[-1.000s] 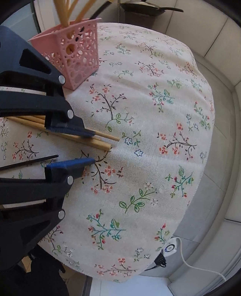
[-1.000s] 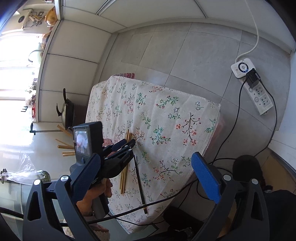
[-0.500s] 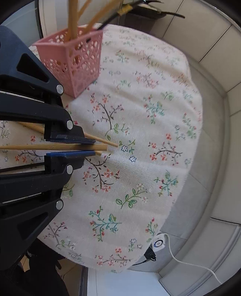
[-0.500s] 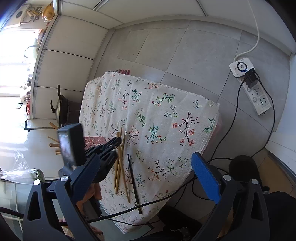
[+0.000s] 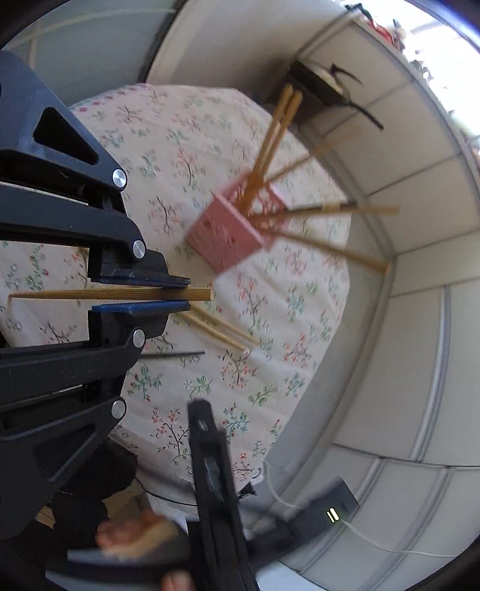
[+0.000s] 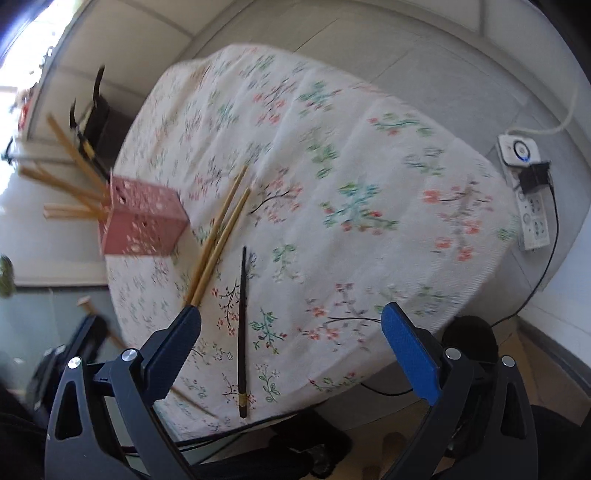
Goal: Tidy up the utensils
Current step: 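Grasp the black chopstick with the right tool while the left tool holds its chopstick, then carry both held chopsticks upright over the pink holder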
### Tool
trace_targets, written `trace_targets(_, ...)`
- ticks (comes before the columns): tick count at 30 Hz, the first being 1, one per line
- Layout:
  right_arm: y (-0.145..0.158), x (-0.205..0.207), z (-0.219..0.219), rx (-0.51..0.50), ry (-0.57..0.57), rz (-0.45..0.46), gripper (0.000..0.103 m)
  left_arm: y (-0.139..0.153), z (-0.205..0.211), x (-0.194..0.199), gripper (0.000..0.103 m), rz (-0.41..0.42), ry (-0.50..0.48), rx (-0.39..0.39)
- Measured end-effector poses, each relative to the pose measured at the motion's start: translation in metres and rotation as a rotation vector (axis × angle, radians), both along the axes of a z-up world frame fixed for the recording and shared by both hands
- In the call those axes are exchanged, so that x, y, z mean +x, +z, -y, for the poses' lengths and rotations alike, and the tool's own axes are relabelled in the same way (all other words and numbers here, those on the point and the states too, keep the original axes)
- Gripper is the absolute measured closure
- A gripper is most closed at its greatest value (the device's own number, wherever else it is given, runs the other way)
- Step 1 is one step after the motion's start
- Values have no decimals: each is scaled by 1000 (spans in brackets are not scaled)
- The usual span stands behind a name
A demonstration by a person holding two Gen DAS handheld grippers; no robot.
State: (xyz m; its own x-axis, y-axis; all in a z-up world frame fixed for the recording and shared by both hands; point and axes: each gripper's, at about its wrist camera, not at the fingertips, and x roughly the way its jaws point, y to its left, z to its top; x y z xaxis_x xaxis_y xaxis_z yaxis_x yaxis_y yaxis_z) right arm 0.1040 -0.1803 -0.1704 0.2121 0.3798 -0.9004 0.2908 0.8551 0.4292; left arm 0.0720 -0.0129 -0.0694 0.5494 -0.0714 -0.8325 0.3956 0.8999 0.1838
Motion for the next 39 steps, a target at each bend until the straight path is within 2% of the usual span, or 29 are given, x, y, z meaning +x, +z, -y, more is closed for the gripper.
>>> trace_targets(3,-13,11,-26,-17,40,-39,23,19,-18,-17,96,71,28,-30)
trace_targets(6,-34,23,-47,-34,50,-108,45,30,-33,-30,96,112,47,-63)
trace_targets(7,-39,25,-53,-57,51,-121,48,33,-38,-33,96,120,53,-79)
trace_targets(8,-35,27,-59,-99,44,-86,47,35,-42,-35,96,127,58,-89)
trace_targets(9,-33,29,-66,-125,56,-64,53,38,-46,-35,96,134,61,-99)
trace_targets(12,-37,35,-82,-200,70,-70,79,44,-56,-36,96,152,69,-134)
trace_targets(13,-38,36,-83,-224,64,-63,84,45,-58,-35,96,155,72,-145)
trace_targets(16,-38,34,-79,-198,29,-48,96,47,-65,-34,96,157,86,-173)
trace_targets(19,-31,29,-64,-162,-30,3,98,48,-72,-34,96,155,109,-194)
trace_targets(22,-9,17,-57,-144,-40,93,98,53,-80,-35,96,168,136,-230)
trace_targets(30,69,-24,-38,-94,1,317,98,64,-95,-37,96,207,190,-305)
trace_targets(39,127,-48,-28,-70,7,455,98,75,-100,-42,96,252,224,-346)
